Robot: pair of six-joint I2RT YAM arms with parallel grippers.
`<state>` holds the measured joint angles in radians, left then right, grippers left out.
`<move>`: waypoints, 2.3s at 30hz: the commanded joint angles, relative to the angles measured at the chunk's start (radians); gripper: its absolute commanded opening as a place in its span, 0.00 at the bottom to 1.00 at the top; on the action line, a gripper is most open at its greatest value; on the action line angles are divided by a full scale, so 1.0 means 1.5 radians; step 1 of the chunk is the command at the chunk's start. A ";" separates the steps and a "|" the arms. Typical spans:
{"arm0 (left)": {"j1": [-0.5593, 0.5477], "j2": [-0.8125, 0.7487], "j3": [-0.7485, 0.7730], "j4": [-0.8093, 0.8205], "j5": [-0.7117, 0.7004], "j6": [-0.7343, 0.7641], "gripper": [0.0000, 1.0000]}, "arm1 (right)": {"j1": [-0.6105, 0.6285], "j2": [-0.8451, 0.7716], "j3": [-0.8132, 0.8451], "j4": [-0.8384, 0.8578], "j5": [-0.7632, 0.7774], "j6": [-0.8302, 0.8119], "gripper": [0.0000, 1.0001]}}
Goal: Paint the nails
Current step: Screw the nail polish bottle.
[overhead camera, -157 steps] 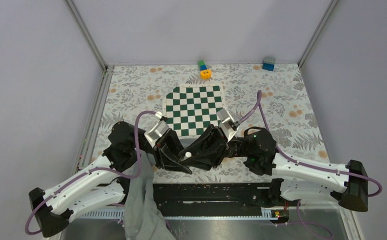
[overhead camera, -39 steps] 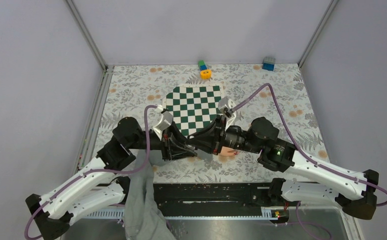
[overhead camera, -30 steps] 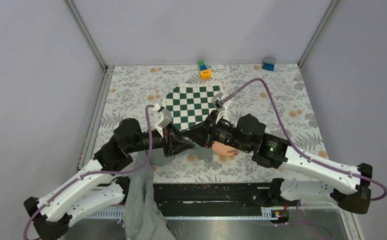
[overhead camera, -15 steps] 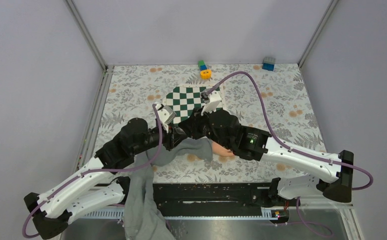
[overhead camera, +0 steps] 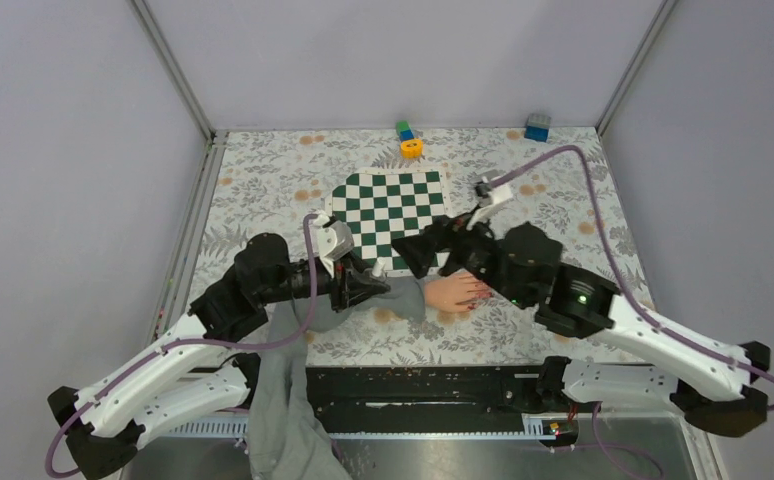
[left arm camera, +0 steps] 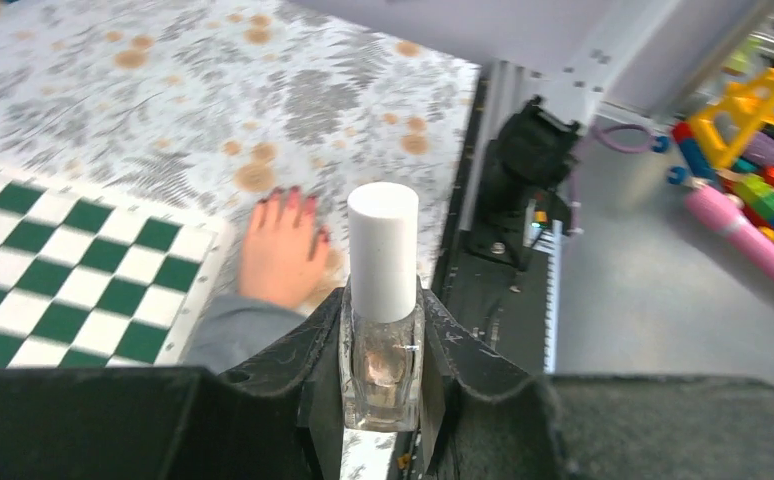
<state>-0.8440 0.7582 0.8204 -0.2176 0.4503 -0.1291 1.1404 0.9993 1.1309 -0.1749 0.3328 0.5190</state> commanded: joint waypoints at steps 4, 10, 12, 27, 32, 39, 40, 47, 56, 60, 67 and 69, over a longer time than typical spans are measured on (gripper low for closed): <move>0.000 0.008 0.010 0.137 0.300 -0.035 0.00 | -0.019 -0.123 -0.037 0.027 -0.173 -0.161 0.89; -0.002 0.054 0.020 0.196 0.459 -0.106 0.00 | -0.019 -0.159 -0.041 0.054 -0.520 -0.246 0.86; -0.006 0.057 0.017 0.207 0.470 -0.116 0.00 | -0.019 -0.153 -0.040 0.074 -0.564 -0.241 0.83; -0.015 0.058 0.016 0.211 0.474 -0.119 0.00 | -0.018 -0.043 -0.087 0.276 -0.681 -0.140 0.74; -0.015 0.054 0.014 0.211 0.462 -0.115 0.00 | -0.017 -0.039 -0.116 0.312 -0.683 -0.118 0.62; -0.015 0.042 0.008 0.218 0.434 -0.111 0.00 | -0.018 -0.042 -0.130 0.305 -0.660 -0.113 0.26; -0.015 0.040 0.006 0.221 0.427 -0.111 0.00 | -0.018 -0.043 -0.129 0.298 -0.653 -0.114 0.16; -0.008 0.010 0.000 0.185 0.303 -0.076 0.00 | -0.018 -0.048 -0.120 0.223 -0.489 -0.097 0.00; -0.010 -0.007 0.021 0.043 -0.003 0.006 0.00 | 0.012 0.031 -0.065 0.057 -0.278 0.011 0.00; -0.013 -0.002 0.030 0.008 -0.080 0.021 0.00 | 0.014 0.062 -0.058 0.042 -0.243 0.062 0.00; -0.021 0.000 0.034 0.010 -0.006 0.039 0.00 | 0.010 0.034 0.016 -0.049 -0.165 -0.017 0.67; -0.024 0.006 0.038 0.003 0.003 0.045 0.00 | -0.005 0.023 0.058 -0.110 -0.126 -0.033 0.74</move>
<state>-0.8730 0.7658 0.8131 -0.3046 0.4744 -0.1116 1.1397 1.0767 1.0843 -0.1741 0.0338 0.5152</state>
